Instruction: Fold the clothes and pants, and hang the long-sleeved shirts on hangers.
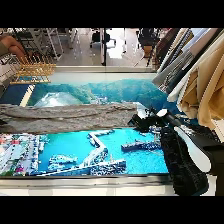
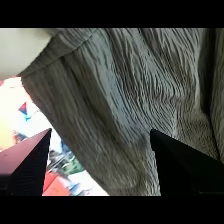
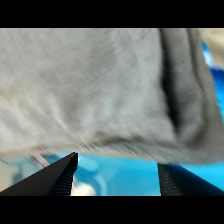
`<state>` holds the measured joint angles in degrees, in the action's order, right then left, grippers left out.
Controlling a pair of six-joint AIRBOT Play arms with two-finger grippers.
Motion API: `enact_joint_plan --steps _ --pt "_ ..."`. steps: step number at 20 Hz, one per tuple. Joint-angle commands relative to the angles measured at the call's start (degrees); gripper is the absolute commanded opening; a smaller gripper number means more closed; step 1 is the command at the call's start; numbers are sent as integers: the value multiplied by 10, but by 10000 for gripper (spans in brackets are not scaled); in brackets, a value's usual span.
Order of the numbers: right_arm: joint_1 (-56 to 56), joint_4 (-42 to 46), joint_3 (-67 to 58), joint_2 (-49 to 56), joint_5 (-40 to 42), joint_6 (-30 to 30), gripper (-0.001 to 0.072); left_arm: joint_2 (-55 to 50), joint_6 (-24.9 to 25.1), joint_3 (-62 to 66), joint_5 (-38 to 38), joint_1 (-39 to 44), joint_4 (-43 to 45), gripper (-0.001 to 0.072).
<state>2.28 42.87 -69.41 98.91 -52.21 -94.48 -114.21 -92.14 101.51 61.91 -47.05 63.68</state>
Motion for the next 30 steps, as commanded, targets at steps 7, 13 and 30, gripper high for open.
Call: enact_joint_plan --steps 7,13,30 --pt "21 -24 -10 16 60 35 24 -42 -13 0 7 30 2 15" --pt "40 156 -40 -19 -203 87 23 10 108 0 137 -12 195 11" --pt "11 262 72 -186 -280 91 524 94 180 41 127 -116 37 640"
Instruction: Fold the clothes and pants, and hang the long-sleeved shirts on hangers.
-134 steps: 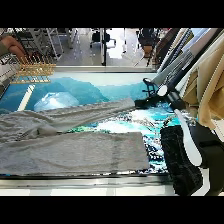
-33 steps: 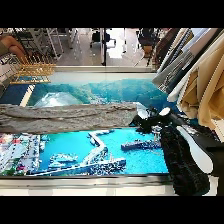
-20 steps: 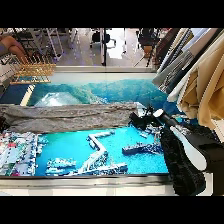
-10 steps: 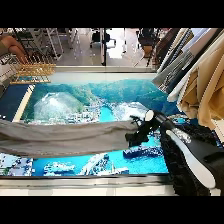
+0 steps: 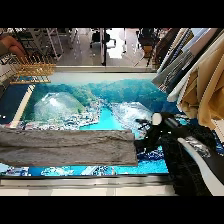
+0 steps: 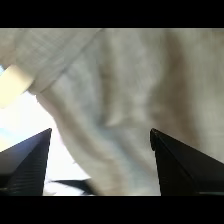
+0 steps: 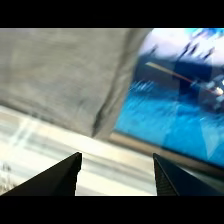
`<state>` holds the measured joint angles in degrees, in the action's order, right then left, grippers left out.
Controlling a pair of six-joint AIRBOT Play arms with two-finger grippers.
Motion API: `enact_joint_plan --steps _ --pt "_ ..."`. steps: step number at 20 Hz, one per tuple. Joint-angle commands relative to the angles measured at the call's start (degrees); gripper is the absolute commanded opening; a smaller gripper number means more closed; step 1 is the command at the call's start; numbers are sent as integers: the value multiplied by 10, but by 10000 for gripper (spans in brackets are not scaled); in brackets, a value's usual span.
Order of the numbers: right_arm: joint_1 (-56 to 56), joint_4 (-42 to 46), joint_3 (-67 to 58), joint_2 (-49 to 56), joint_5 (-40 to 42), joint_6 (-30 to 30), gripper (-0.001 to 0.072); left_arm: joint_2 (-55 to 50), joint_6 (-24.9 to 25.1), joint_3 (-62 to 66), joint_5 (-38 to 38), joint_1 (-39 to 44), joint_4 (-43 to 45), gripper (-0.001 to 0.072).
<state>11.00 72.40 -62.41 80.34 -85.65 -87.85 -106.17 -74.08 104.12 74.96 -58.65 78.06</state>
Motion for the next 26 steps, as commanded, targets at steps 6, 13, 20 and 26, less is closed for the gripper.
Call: enact_joint_plan --steps 6,13,20,26 --pt "-107 -225 2 96 109 183 523 26 0 15 97 23 -320 15" --pt "-85 -209 9 136 74 218 523 38 33 15 181 86 -316 15" --pt "-39 -153 21 119 139 181 23 52 44 -5 221 203 -316 14" --pt "-50 277 -37 -73 120 -43 21 89 70 -158 217 318 -314 14"
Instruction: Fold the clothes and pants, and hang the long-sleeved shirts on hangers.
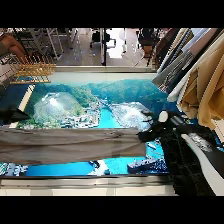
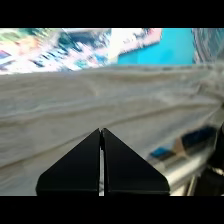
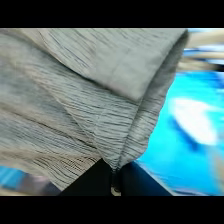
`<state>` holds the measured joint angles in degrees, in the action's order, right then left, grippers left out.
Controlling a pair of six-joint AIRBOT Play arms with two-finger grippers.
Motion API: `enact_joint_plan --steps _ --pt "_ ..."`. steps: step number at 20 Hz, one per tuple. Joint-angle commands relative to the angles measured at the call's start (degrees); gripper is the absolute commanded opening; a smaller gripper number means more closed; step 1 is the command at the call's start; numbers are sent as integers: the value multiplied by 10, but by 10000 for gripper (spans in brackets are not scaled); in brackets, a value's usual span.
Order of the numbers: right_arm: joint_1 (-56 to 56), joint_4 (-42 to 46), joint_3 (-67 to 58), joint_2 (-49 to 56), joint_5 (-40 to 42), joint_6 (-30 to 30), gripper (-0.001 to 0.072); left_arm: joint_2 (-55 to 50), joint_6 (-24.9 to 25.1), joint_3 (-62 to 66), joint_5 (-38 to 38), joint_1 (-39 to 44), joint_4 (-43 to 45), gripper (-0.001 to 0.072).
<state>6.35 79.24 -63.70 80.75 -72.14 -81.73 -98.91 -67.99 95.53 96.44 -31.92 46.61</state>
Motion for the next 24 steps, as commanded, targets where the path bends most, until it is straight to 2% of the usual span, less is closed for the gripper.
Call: enact_joint_plan --steps 1,3,4,7,10,12,14,16,17,18,19,20,21,23,24 --pt "-3 255 -34 -94 -35 -109 21 26 10 -115 2 67 1 14" --pt "-3 309 -57 -109 -82 -126 21 48 32 -209 -30 92 1 14" --pt "-2 298 -70 -109 -96 -126 21 56 42 -249 -51 100 5 14" --pt "50 161 -96 -109 -71 -131 21 62 43 -328 -102 107 51 14" --pt "184 15 -97 -94 68 -192 21 68 28 -334 -140 104 69 14" --pt "289 -9 -97 -50 167 -237 21 100 28 -327 -159 97 70 14" --pt "380 -33 -101 21 268 -256 21 149 28 -319 -177 87 70 14" --pt "440 -73 -137 110 313 -252 22 206 28 -318 -191 73 70 14" --pt "457 -83 -170 150 303 -239 25 233 28 -318 -195 64 70 14" --pt "465 -101 -204 176 283 -210 50 256 28 -318 -196 56 73 14" --pt "465 -118 -236 186 264 -165 155 272 28 -318 -196 47 79 14" --pt "463 -118 -266 184 244 -119 200 286 28 -318 -195 38 85 15" --pt "453 -92 -295 177 214 -104 238 300 28 -318 -195 26 87 15" --pt "398 -16 -327 150 135 -128 344 322 28 -318 -195 0 87 15" --pt "352 -7 -327 133 97 -136 370 329 28 -318 -193 -14 87 15"
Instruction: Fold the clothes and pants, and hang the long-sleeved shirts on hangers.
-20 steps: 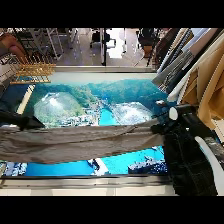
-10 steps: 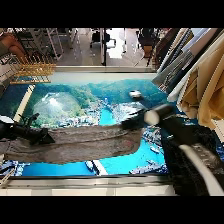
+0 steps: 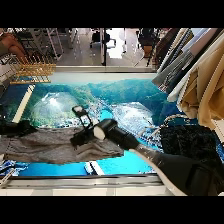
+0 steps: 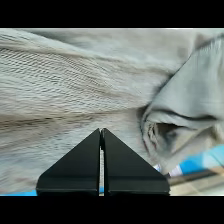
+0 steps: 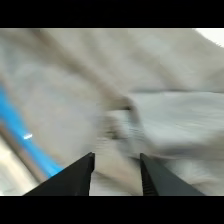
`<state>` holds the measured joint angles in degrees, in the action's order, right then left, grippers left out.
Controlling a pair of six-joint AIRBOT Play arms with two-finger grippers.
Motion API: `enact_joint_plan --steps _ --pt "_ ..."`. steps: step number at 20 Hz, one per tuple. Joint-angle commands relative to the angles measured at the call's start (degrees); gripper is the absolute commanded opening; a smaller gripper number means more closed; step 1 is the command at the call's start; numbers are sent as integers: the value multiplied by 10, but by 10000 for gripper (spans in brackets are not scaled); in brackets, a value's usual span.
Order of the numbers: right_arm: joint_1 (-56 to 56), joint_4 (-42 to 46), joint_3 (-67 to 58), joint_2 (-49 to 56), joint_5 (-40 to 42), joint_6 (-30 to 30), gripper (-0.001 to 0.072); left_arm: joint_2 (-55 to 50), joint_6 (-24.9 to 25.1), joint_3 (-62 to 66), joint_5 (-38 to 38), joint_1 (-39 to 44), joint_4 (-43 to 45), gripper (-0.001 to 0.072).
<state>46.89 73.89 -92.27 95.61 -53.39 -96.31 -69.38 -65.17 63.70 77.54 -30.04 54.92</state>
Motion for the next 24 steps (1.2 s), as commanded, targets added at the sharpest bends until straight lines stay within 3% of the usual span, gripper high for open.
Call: enact_joint_plan --steps 1,3,4,6,8,11,16,18,20,22,24 --pt "-100 42 -41 -27 -133 10 371 36 0 0 -1 -45 4 15" --pt "-195 22 -16 -48 -200 15 373 36 0 -2 0 -61 4 16" --pt "-235 -8 10 -55 -224 25 411 35 0 -4 0 -64 4 16" --pt "-306 -105 88 -59 -262 72 595 34 0 -11 0 -64 4 16" --pt "-353 -193 184 -59 -241 126 588 34 0 -20 0 -61 4 16" --pt "-373 -271 283 -48 -133 207 588 34 0 -27 0 -61 3 17" --pt "-343 -393 264 43 -80 291 580 34 0 -30 0 -60 -1 16" --pt "-323 -391 240 66 -83 294 548 34 0 -31 0 -52 -1 17" --pt "-319 -370 217 65 -103 296 60 34 1 -31 -3 -35 0 16" --pt "-334 -295 183 40 -148 269 22 34 2 -31 -4 -14 0 16" --pt "-346 -86 160 -30 -152 144 22 34 15 -39 -5 9 0 16"
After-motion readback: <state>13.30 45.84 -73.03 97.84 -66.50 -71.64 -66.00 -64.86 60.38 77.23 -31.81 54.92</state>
